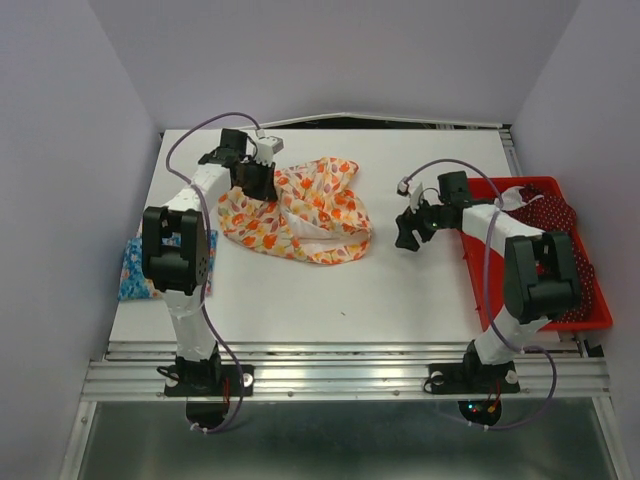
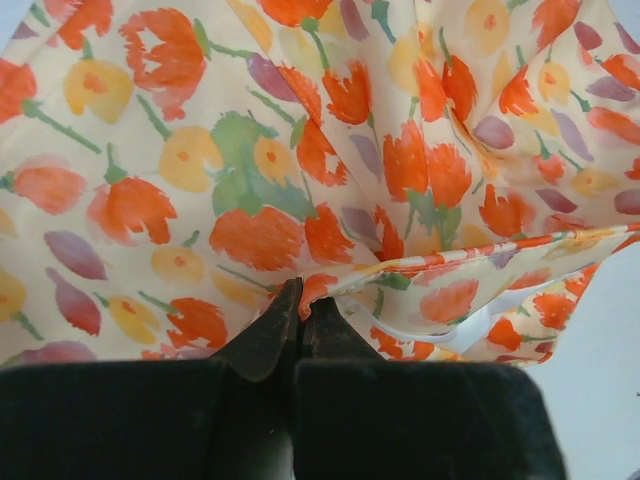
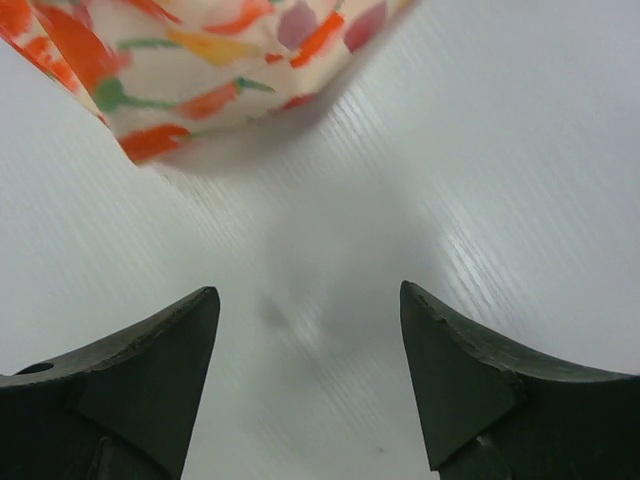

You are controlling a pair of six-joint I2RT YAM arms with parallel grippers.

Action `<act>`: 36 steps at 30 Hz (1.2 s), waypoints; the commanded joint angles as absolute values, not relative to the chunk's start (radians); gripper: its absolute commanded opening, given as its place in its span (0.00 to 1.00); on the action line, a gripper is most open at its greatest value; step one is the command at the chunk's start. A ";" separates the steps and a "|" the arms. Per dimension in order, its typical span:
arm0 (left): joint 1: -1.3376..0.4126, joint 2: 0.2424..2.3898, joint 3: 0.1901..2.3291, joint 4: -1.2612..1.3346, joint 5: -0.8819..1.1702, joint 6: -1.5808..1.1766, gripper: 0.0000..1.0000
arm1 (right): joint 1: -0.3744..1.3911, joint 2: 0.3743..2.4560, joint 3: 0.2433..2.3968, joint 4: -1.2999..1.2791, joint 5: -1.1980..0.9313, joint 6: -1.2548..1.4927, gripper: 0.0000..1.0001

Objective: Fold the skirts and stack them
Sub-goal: Flatten the skirt out

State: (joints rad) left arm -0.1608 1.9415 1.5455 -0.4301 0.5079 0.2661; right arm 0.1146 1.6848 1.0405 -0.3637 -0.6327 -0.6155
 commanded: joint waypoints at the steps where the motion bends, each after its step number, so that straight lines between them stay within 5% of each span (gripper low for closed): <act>1: -0.172 1.957 1.598 -0.459 0.614 0.226 0.00 | 0.208 1.652 1.042 -0.233 -0.660 -0.473 0.79; 6: -0.160 1.973 1.592 -0.456 0.607 0.224 0.00 | 0.337 1.652 1.001 -0.098 -0.531 -0.359 0.84; 9: -0.153 1.976 1.597 -0.456 0.604 0.224 0.00 | 0.359 1.721 1.101 -0.213 -0.531 -0.312 0.97; 13: -0.141 1.962 1.597 -0.445 0.603 0.218 0.00 | 0.380 1.753 1.089 -0.151 -0.399 -0.218 0.97; 15: -0.135 1.948 1.591 -0.439 0.601 0.215 0.00 | 0.380 1.784 1.095 -0.106 -0.332 -0.187 0.90; 19: -0.115 1.901 1.588 -0.448 0.588 0.245 0.00 | 0.380 1.848 1.124 -0.074 -0.047 -0.175 0.49; 21: -0.101 1.861 1.612 -0.475 0.572 0.279 0.00 | 0.380 1.855 1.147 -0.075 0.018 -0.192 0.38; 25: -0.095 1.767 1.652 -0.529 0.543 0.409 0.00 | 0.371 1.787 1.190 -0.080 0.093 -0.264 0.01; 36: -0.095 1.459 1.711 -0.751 0.549 0.961 0.00 | 0.293 1.674 1.682 -0.349 0.153 -0.471 0.01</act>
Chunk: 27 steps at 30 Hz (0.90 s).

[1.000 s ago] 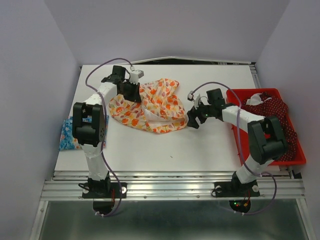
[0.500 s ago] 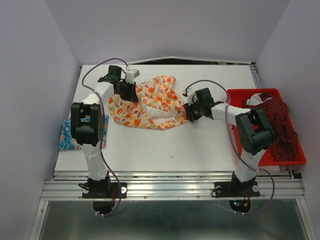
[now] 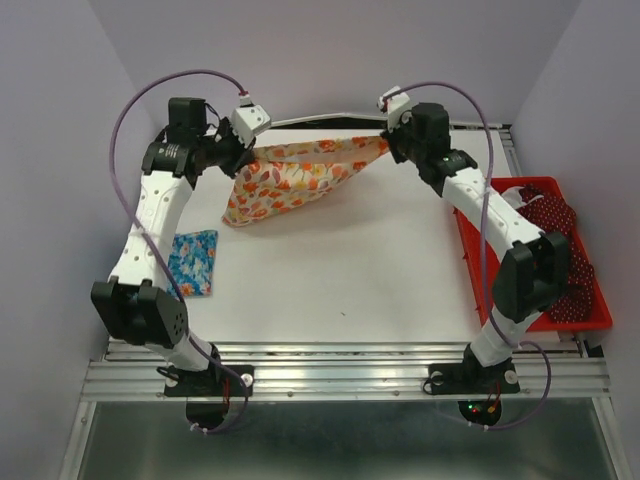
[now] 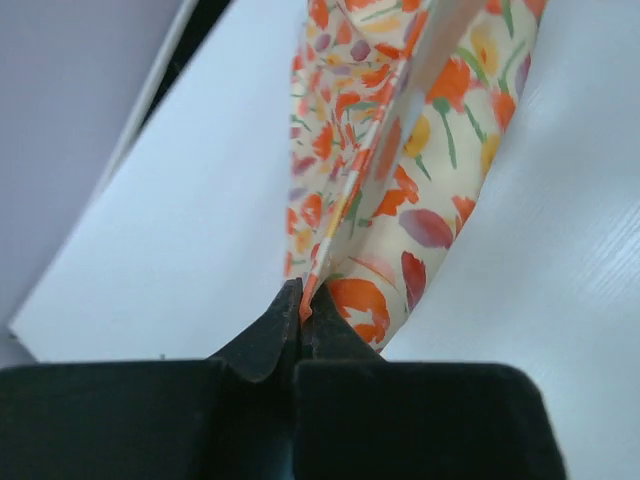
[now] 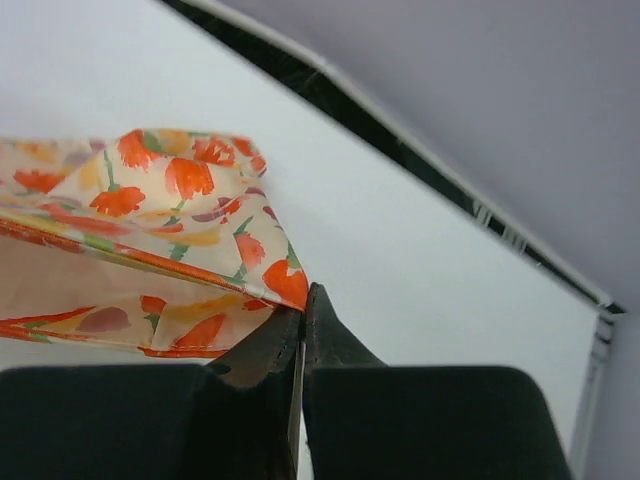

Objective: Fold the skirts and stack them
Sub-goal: Flatten the skirt out

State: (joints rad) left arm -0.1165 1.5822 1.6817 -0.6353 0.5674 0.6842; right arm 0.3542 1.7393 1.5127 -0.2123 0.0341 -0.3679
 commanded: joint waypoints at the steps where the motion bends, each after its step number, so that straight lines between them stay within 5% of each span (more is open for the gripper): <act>1: -0.097 1.433 1.700 -0.759 0.552 0.991 0.00 | 0.293 1.678 1.722 -0.379 0.152 -0.480 0.01; 8: -0.095 1.146 1.447 -0.462 0.523 0.953 0.00 | 0.293 1.765 1.962 -0.534 0.201 -0.549 0.01; 13: -0.095 1.238 1.390 -0.148 0.335 0.763 0.00 | 0.282 1.917 2.167 -0.537 0.236 -0.560 0.01; 20: -0.094 1.665 1.753 -0.089 0.255 0.566 0.00 | 0.252 2.267 2.612 -0.485 0.314 -0.665 0.01; 27: -0.087 1.946 2.220 0.030 0.190 0.440 0.00 | 0.215 2.276 2.588 -0.097 0.385 -0.667 0.01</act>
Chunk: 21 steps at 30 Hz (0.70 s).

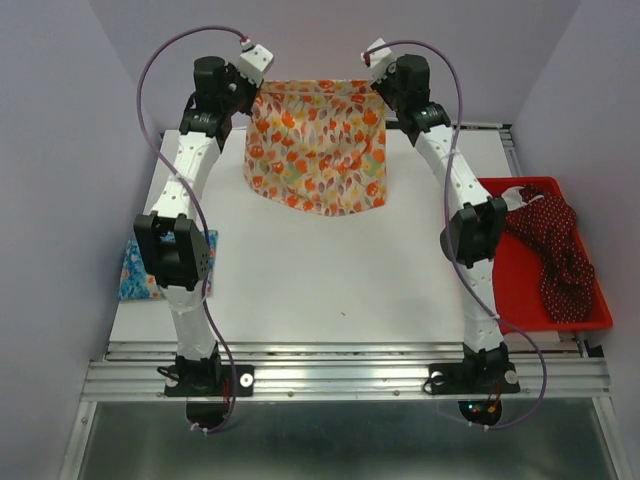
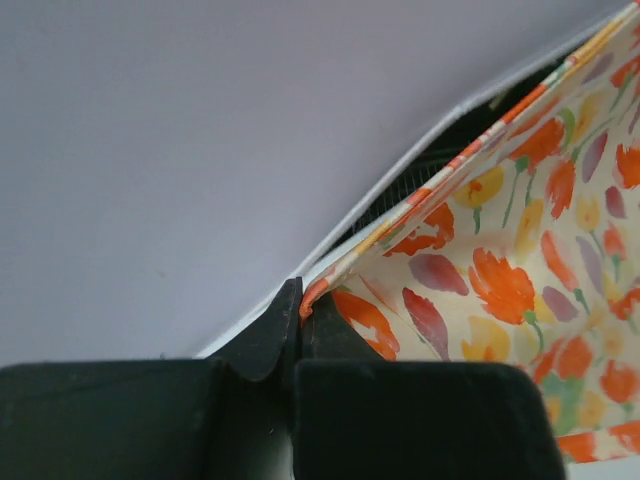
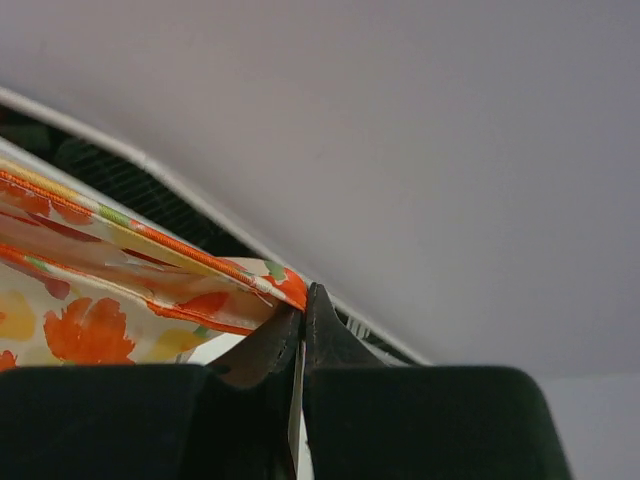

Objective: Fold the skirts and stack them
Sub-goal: Flatten the skirt out

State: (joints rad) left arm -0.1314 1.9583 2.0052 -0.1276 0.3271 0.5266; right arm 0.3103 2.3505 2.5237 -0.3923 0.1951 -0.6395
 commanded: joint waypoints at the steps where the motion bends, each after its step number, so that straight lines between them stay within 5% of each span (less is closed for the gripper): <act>1: -0.087 1.963 2.250 0.047 0.186 0.431 0.00 | 0.203 2.266 2.586 -0.036 0.388 -0.663 0.01; 6: -0.086 1.938 2.209 0.222 0.164 0.462 0.00 | 0.179 2.189 2.553 0.098 0.351 -0.620 0.01; 10: -0.083 1.832 1.873 0.360 0.262 0.580 0.00 | 0.179 2.105 2.371 0.055 0.267 -0.592 0.01; 21: -0.083 1.518 1.059 0.142 0.530 1.006 0.12 | 0.179 1.864 1.518 -0.311 0.060 -0.653 0.01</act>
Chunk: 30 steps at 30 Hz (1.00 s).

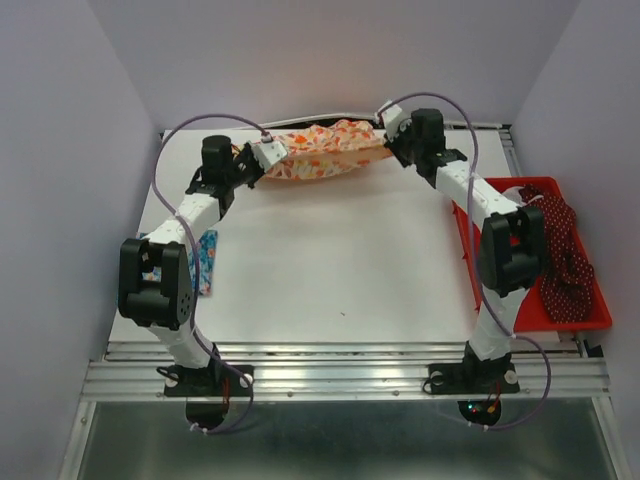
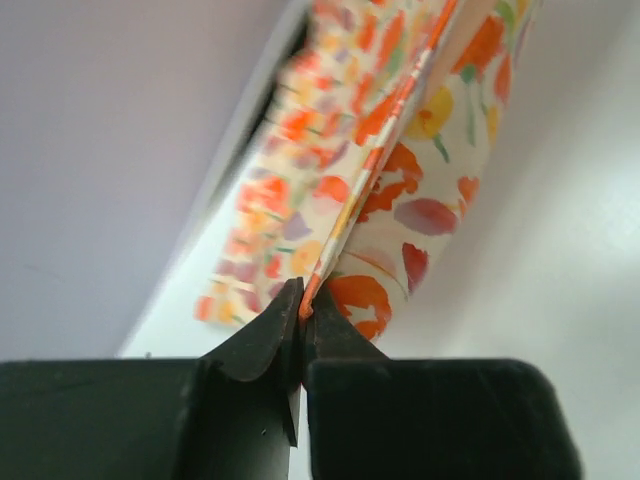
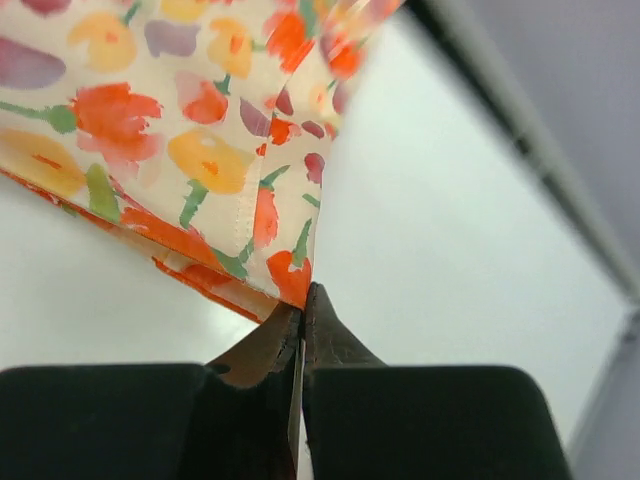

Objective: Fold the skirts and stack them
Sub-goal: Flatten the skirt out

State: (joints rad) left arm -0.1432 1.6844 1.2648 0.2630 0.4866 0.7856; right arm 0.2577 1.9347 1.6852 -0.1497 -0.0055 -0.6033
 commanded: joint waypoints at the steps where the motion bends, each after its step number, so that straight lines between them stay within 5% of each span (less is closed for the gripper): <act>1: -0.084 1.482 1.020 0.099 0.563 1.044 0.13 | 0.179 1.847 1.487 -0.348 0.051 -0.667 0.01; 6: -0.103 1.296 0.914 -0.250 0.679 1.299 0.26 | 0.199 1.755 1.370 -0.558 -0.080 -0.736 0.01; 8: -0.113 1.219 0.888 -0.400 0.713 1.339 0.38 | 0.209 1.740 1.364 -0.693 -0.171 -0.779 0.24; 9: -0.117 1.197 0.881 -0.496 0.733 1.379 0.74 | 0.209 1.724 1.371 -0.794 -0.213 -0.799 0.44; 10: -0.121 1.172 0.879 -0.536 0.741 1.393 0.89 | 0.209 1.718 1.384 -0.833 -0.251 -0.804 0.59; 12: -0.121 1.109 0.891 -0.636 0.753 1.394 0.99 | 0.209 1.697 1.431 -0.927 -0.339 -0.816 0.92; 14: -0.121 1.068 0.903 -0.672 0.753 1.372 0.99 | 0.209 1.686 1.509 -0.985 -0.421 -0.815 1.00; 18: -0.141 1.081 0.936 -0.630 0.767 1.209 0.89 | 0.209 1.686 1.597 -1.033 -0.509 -0.743 0.94; 22: -0.288 1.216 0.989 -0.479 0.605 0.957 0.68 | 0.209 1.770 1.601 -0.832 -0.362 -0.637 0.60; 25: -0.421 1.357 1.035 -0.434 0.493 0.819 0.65 | 0.196 1.931 1.701 -0.824 -0.270 -0.572 0.50; 30: -0.532 1.561 1.098 -0.371 0.388 0.729 0.57 | 0.196 2.126 1.807 -0.808 -0.189 -0.494 0.45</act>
